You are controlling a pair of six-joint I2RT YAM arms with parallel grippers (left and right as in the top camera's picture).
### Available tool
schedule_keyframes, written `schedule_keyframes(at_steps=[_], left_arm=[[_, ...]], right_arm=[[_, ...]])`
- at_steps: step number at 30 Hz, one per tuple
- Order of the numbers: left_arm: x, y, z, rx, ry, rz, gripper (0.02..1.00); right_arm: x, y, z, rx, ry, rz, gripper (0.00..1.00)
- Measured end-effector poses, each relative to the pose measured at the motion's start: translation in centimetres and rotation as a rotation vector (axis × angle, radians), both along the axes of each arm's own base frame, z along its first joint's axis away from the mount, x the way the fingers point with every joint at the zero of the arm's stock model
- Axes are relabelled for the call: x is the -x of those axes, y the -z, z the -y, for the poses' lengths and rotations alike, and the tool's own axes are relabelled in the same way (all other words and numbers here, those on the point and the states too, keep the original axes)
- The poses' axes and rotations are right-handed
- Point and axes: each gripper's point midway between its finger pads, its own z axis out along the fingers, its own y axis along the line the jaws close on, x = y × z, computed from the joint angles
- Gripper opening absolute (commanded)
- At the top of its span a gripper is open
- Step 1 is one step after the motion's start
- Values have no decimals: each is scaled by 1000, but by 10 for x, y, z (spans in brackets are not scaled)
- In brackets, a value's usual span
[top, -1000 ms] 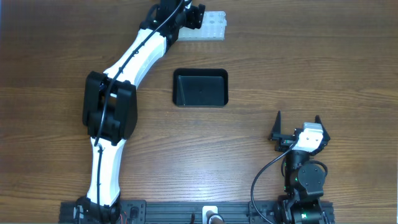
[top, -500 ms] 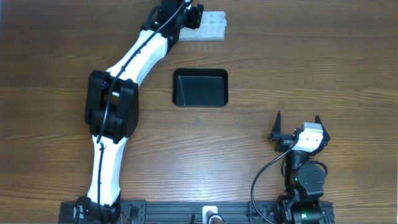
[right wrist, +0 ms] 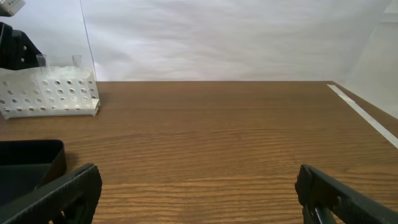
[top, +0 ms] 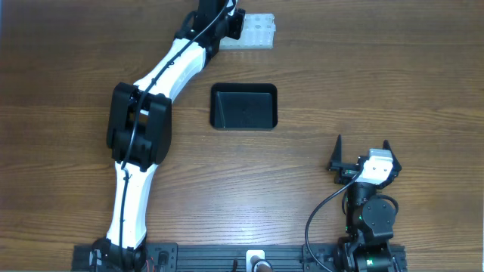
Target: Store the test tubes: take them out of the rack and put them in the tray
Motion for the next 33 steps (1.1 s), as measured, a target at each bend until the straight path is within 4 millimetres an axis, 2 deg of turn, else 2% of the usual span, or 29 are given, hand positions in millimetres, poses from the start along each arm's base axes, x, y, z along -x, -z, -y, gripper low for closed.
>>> schedule_keyframes(at_steps=[12,17,33], left_arm=[[2,-2,8,8,19,6,251],[3,-2,10,9,22,6,202],[5,1,11,7,29,-10,163]], right_arm=[[0,0,0,0,0,0,991],[0,0,0,0,0,0,991],[0,0,0,0,0,0,991]])
